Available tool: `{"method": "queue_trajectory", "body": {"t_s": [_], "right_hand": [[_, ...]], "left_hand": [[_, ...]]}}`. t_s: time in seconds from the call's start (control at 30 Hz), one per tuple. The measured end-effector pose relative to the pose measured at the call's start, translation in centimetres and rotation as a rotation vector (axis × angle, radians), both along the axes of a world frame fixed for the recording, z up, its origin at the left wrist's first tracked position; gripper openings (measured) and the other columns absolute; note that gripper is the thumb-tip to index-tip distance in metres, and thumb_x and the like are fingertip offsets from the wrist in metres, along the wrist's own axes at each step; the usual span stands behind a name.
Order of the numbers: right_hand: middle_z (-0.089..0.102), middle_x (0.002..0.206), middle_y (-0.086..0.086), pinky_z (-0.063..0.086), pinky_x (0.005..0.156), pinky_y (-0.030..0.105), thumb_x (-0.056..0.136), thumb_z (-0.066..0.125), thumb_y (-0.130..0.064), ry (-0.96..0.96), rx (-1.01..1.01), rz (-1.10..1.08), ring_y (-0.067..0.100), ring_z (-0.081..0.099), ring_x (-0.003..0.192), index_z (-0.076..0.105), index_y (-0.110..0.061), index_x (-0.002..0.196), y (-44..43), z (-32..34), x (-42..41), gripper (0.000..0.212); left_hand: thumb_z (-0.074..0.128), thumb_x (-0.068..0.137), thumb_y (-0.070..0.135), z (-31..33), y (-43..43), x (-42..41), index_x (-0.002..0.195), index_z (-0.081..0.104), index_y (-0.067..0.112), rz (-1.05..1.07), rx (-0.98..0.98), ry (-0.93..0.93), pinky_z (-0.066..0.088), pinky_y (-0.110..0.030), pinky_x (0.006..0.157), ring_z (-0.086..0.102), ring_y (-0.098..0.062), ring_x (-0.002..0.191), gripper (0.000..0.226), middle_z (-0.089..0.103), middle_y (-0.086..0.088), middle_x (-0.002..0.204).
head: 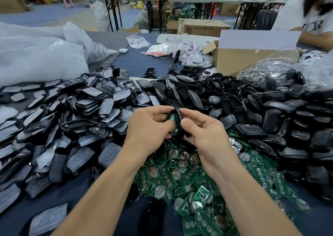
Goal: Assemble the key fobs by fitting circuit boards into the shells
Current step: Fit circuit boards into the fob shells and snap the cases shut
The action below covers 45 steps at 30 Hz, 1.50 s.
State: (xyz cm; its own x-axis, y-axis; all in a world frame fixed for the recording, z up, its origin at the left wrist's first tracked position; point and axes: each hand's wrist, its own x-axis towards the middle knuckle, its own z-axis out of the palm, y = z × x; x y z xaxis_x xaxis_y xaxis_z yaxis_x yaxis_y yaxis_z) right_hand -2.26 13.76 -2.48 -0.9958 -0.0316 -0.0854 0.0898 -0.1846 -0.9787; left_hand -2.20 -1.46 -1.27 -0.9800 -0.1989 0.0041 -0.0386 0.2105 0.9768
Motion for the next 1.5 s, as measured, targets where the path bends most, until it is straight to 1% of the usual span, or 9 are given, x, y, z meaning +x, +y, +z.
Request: {"method": "queue_trajectory", "body": {"t_s": [0.2,0.3,0.47,0.57,0.73,0.97,1.1,1.37,1.5], "right_hand": [[0.081,0.099,-0.002,0.059,0.095,0.041,0.092,0.075,-0.005,0.024,0.057,-0.014,0.017,0.075,0.102,0.081,-0.026,0.107,-0.4,-0.3,0.0,0.027],[0.080,0.102,-0.010,0.058,0.097,0.038,0.088,0.080,-0.011,0.083,0.140,-0.048,0.008,0.074,0.102,0.080,-0.029,0.110,-0.2,-0.5,0.0,0.028],[0.078,0.099,-0.023,0.056,0.089,0.019,0.084,0.081,-0.008,0.167,0.198,-0.042,-0.006,0.072,0.100,0.080,-0.038,0.100,0.3,-0.5,-0.2,0.034],[0.079,0.102,-0.019,0.057,0.095,0.025,0.083,0.080,-0.006,0.179,0.212,-0.039,-0.003,0.072,0.103,0.081,-0.037,0.101,0.6,-0.4,-0.3,0.036],[0.080,0.106,-0.010,0.057,0.100,0.037,0.084,0.077,-0.002,0.169,0.199,0.042,0.006,0.074,0.106,0.082,-0.031,0.106,1.1,0.0,-0.4,0.036],[0.080,0.102,-0.012,0.054,0.077,0.020,0.087,0.077,-0.006,0.218,0.220,0.003,0.004,0.075,0.099,0.080,-0.029,0.109,1.1,0.0,-0.3,0.032],[0.080,0.101,-0.015,0.057,0.084,0.026,0.087,0.078,-0.007,0.228,0.208,-0.017,0.003,0.074,0.100,0.081,-0.032,0.107,1.0,0.0,-0.2,0.031],[0.080,0.102,-0.012,0.060,0.088,0.022,0.082,0.075,0.006,0.249,0.195,0.098,0.004,0.074,0.104,0.082,-0.036,0.100,1.6,0.3,-0.3,0.046],[0.079,0.100,-0.019,0.057,0.086,0.014,0.080,0.076,0.007,0.362,0.400,0.035,-0.003,0.073,0.097,0.081,-0.036,0.107,1.4,0.4,0.1,0.051]], "left_hand": [[0.083,0.078,0.022,0.1,0.5,0.3,0.100,0.080,0.039,0.084,-0.109,0.052,0.065,-0.033,0.071,0.076,-0.004,0.069,0.029,0.080,0.014,0.084],[0.081,0.082,0.009,0.2,0.4,0.3,0.104,0.078,0.036,-0.027,-0.051,0.041,0.066,-0.033,0.073,0.079,-0.011,0.076,0.035,0.081,0.011,0.086],[0.065,0.087,-0.014,0.4,0.5,0.6,0.127,0.069,0.024,-0.209,0.128,-0.009,0.065,-0.032,0.079,0.074,-0.014,0.079,0.056,0.082,0.000,0.095],[0.067,0.084,-0.017,0.5,0.4,0.7,0.129,0.068,0.021,-0.232,0.135,0.008,0.064,-0.033,0.085,0.074,-0.018,0.082,0.059,0.082,-0.001,0.097],[0.078,0.076,-0.014,0.5,0.2,0.9,0.115,0.074,0.026,-0.193,0.130,0.038,0.060,-0.020,0.075,0.079,-0.017,0.087,0.056,0.082,0.002,0.094],[0.082,0.078,-0.009,1.0,0.2,0.9,0.102,0.078,0.032,-0.187,0.194,0.026,0.057,-0.016,0.075,0.078,-0.011,0.092,0.047,0.082,0.003,0.097],[0.083,0.079,-0.005,1.1,0.1,0.9,0.093,0.079,0.034,-0.179,0.220,0.017,0.057,-0.015,0.073,0.078,-0.011,0.090,0.042,0.082,0.004,0.097],[0.083,0.074,-0.013,1.0,0.1,1.0,0.102,0.078,0.022,-0.167,0.184,0.048,0.055,-0.015,0.064,0.078,-0.011,0.078,0.045,0.082,0.000,0.090],[0.080,0.077,-0.014,1.3,0.2,1.2,0.103,0.077,0.018,-0.161,0.190,0.043,0.045,-0.008,0.048,0.073,-0.003,0.065,0.041,0.082,-0.001,0.088]]}}
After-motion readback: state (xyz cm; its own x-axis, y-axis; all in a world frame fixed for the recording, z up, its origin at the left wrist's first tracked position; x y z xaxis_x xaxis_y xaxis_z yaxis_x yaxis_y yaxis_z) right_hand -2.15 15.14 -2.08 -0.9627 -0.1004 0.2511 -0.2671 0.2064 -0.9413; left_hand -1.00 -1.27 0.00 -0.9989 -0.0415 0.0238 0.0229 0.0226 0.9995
